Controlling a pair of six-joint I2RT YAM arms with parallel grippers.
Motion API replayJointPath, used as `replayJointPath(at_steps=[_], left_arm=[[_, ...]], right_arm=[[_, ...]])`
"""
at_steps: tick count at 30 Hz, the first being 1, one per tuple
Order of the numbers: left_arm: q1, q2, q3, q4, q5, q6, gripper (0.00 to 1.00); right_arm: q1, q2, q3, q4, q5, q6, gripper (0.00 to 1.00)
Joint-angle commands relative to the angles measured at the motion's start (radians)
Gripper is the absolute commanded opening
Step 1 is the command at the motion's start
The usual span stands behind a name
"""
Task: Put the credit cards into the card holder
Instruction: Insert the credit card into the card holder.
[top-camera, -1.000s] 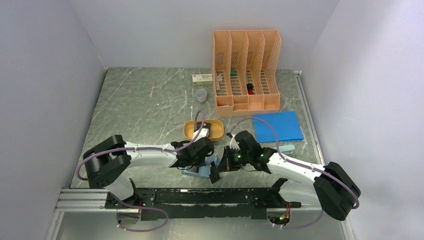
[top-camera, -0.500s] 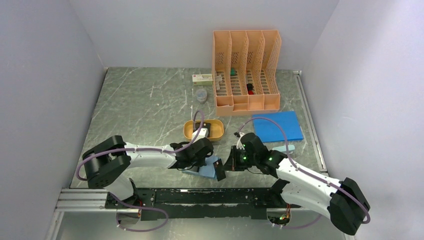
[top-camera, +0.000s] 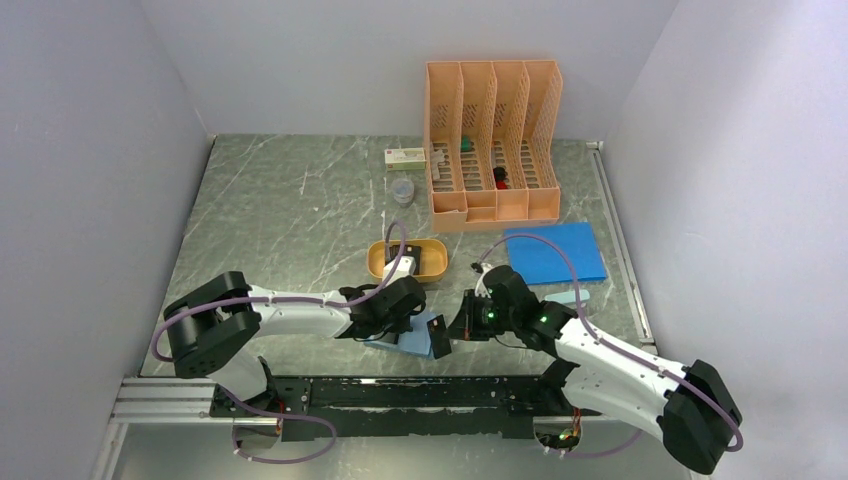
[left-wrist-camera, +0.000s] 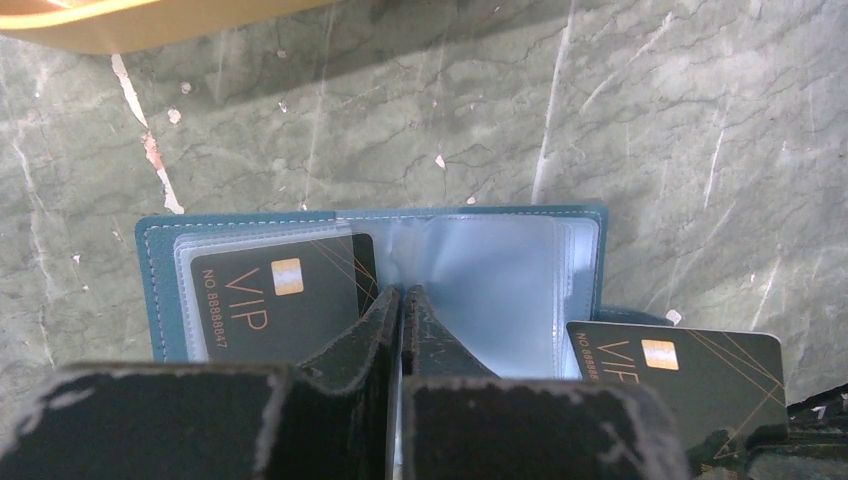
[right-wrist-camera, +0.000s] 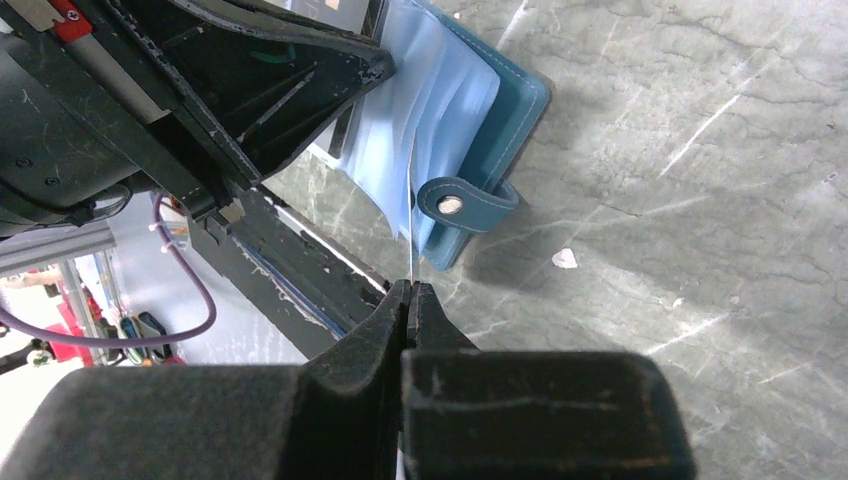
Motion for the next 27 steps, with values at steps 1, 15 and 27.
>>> replayJointPath(at_steps=[1,15,27], left_arm=[[-0.004,0.103,-0.076,-0.064,0.027,-0.02,0.05],[-0.004,0.099,-0.083,-0.062,0.028,-0.026,0.05],[-0.002,0.096,-0.085,-0.06,0.025,-0.026,0.05]], right_arm=[[0.002,0.014,0.02,0.044,-0.016,0.004,0.0],[0.004,-0.018,0.021,0.029,0.017,0.018,0.0],[0.003,0.008,0.008,0.041,-0.012,0.028,0.0]])
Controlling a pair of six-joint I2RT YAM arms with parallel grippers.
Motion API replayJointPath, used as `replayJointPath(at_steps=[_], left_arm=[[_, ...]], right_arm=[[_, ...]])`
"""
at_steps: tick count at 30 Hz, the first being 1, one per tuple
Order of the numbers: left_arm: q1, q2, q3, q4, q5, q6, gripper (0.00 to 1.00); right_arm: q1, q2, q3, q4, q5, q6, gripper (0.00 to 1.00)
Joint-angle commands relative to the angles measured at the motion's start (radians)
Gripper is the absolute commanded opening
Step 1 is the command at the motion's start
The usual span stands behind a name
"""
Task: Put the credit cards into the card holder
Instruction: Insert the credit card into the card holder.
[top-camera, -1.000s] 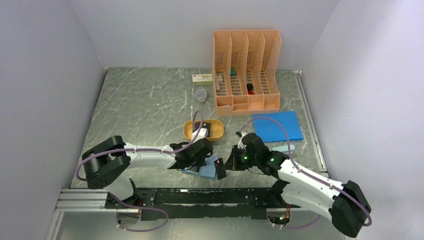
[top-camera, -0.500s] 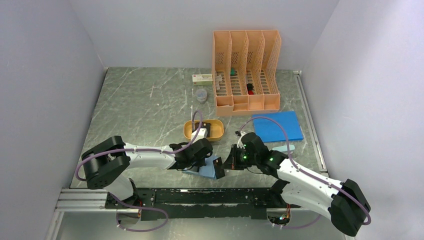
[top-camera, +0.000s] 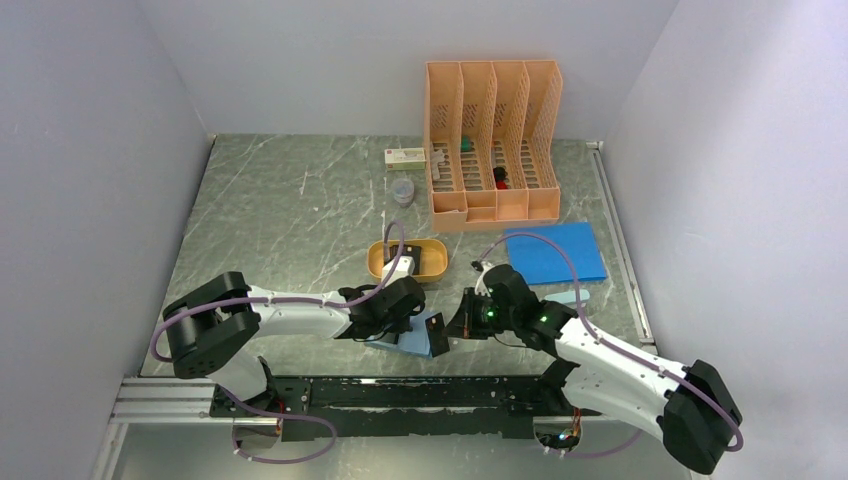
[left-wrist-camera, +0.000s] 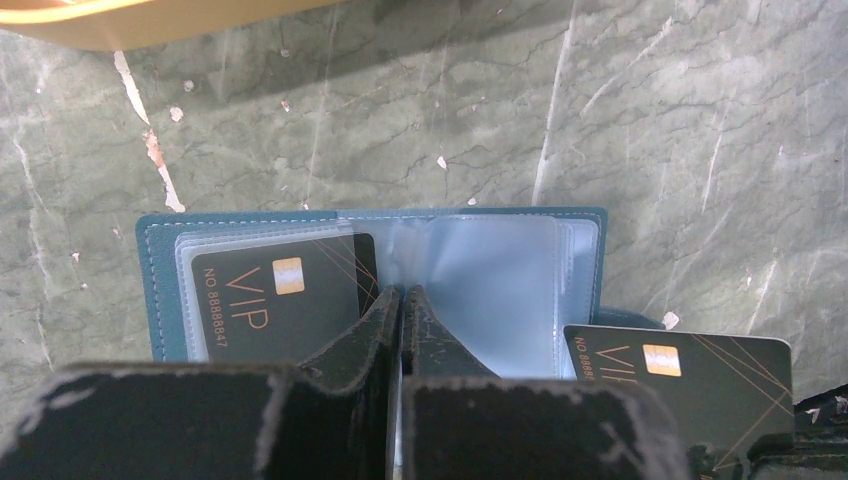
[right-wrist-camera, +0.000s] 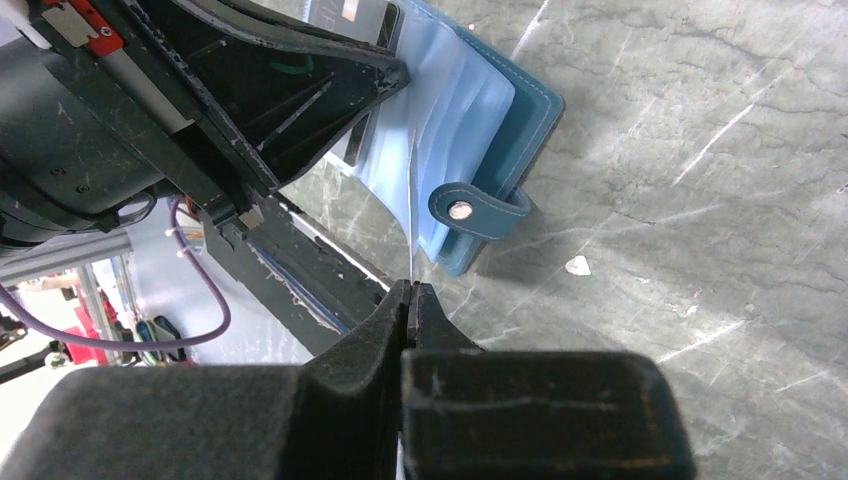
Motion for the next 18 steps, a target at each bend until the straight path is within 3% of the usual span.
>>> replayJointPath(at_steps=[1,18], left_arm=[[-0.002,0.1,-0.077,-0.068,0.028,-0.013,0.05],[-0.003,0.1,-0.077,-0.07,0.027,-0.014,0.05]], right_arm=[[0.003,0.009,0.0,0.017,-0.008,0.01,0.0],[0.004,0.009,-0.021,0.018,-0.004,0.021,0.0]])
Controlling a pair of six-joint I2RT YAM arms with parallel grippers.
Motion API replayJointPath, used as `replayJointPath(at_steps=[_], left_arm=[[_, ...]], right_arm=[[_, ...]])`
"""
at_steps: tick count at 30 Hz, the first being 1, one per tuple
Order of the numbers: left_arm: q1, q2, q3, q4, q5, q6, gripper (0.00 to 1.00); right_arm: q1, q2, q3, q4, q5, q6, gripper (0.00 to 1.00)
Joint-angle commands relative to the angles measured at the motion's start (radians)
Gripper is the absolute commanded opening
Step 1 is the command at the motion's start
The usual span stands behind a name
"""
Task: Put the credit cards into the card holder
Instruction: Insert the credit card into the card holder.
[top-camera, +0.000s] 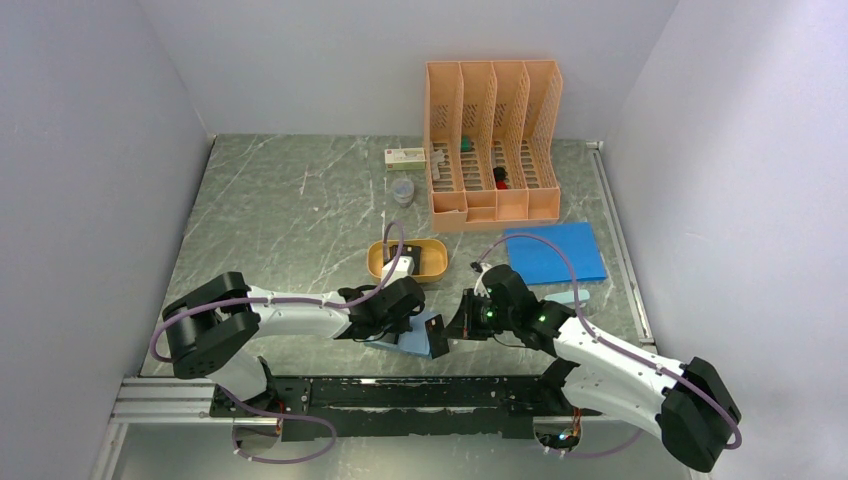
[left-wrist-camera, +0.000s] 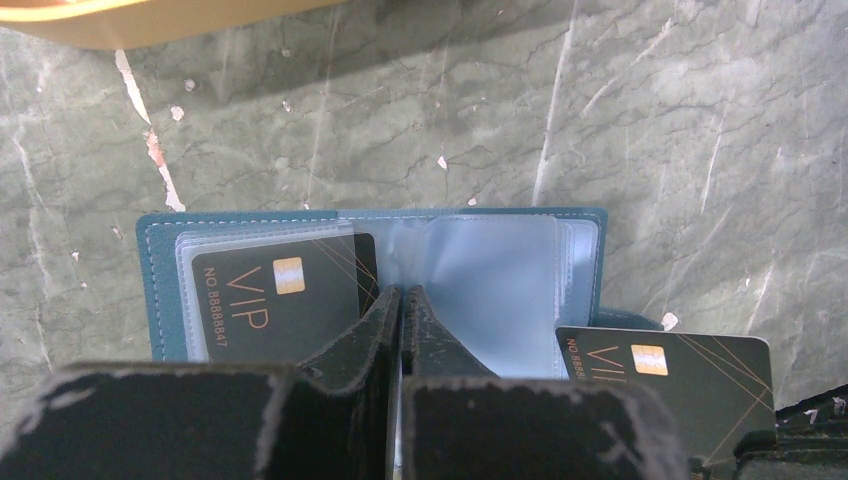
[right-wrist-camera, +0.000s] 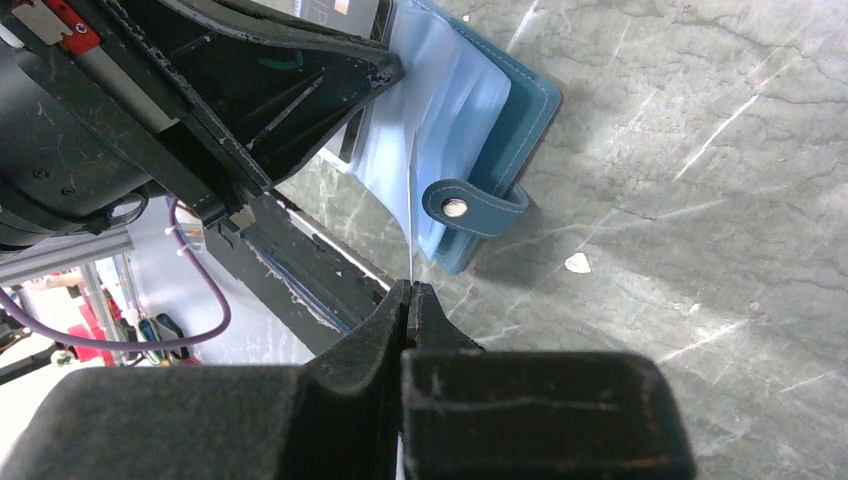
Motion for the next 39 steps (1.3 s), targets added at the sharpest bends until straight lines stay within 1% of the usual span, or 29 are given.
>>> replayJointPath(at_steps=[1,10,30,39], left_arm=[[-0.002,0.102,-0.074,-0.075,0.029,-0.011,0.05],[-0.002,0.104,-0.073,-0.073,0.029,-0.012,0.05],[-0.002,0.104,-0.071,-0.075,0.031,-0.014,0.05],[-0.002,0.096,-0.068,-0.078,0.033,-0.014,0.05]], right_arm=[[0.002,-0.012,-0.017,0.011,0.009,0.013,0.0],[0.003,-0.053,-0.019,0.005,0.018,0.024,0.0],[0.002,-0.015,-0.033,0.03,-0.002,0.021,0.0],[0.004,0.037,-0.026,0.083,-0.043,0.016,0.0]])
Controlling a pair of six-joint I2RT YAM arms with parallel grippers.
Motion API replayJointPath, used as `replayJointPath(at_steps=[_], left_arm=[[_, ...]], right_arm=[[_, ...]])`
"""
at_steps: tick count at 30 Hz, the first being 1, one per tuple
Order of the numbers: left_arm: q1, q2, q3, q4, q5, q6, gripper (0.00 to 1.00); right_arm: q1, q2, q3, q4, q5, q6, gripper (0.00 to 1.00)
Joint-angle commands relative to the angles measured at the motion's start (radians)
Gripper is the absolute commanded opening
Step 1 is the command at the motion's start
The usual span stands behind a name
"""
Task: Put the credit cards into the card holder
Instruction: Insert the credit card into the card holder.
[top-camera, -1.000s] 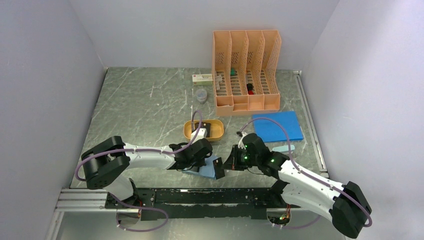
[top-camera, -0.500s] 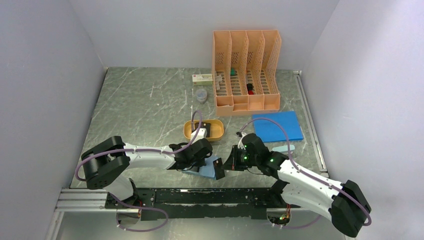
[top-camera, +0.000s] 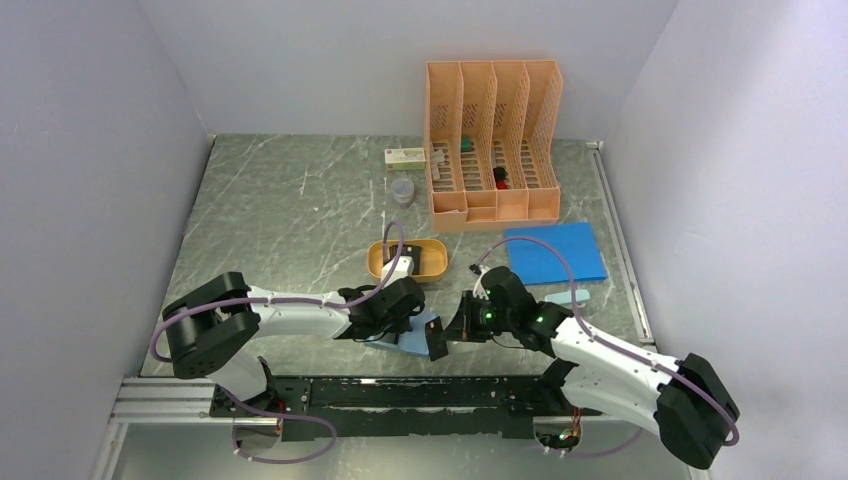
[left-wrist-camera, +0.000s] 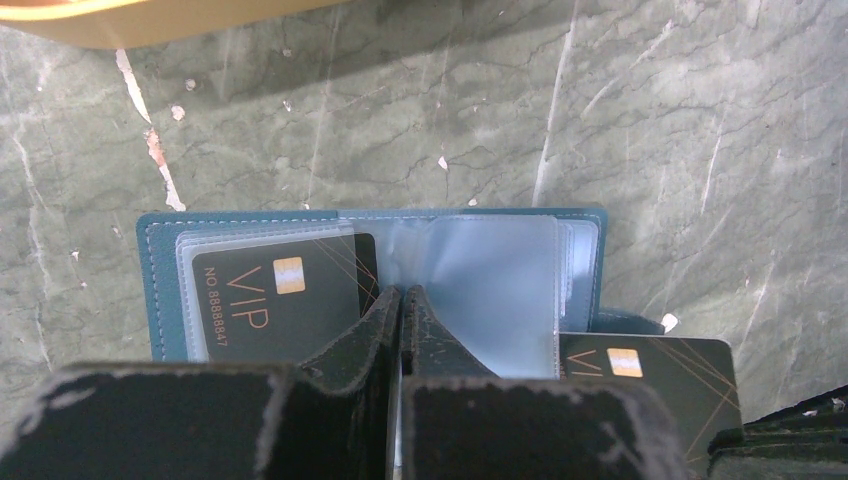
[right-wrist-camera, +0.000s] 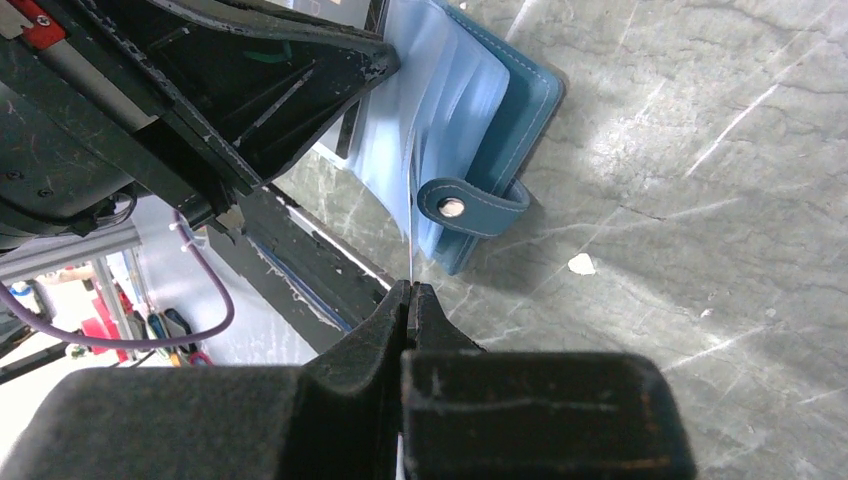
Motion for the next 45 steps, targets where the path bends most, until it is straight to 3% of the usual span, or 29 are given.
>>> replayJointPath(at_steps=[1,9,19,31,41,45], left_arm=[[-0.002,0.094,-0.065,-0.082,0.034,-0.01,0.05],[-0.001,0.034,-0.002,-0.156,0.017,0.01,0.06],[0.0,-0.099,0.098,-0.257,0.017,0.039,0.34],[-0.001,-0.277,0.052,-0.246,0.036,0.019,0.48],[0.008,-0.279,0.0,-0.246,0.023,0.008,0.47],[0.015,-0.27,-0.007,-0.27,-0.008,-0.003,0.3]], right_arm=[[0.003,0.036,0.001,0.055,-0.033,-0.005,0.0],[0.005,0.099,0.041,0.09,-0.061,-0.025,0.0],[0.004,0.161,0.074,0.136,-0.086,-0.033,0.0],[0.026,0.25,0.12,0.214,-0.131,-0.03,0.0],[0.079,0.364,0.188,0.265,-0.116,-0.022,0.0],[0.086,0.374,0.191,0.269,-0.111,-0.019,0.0]])
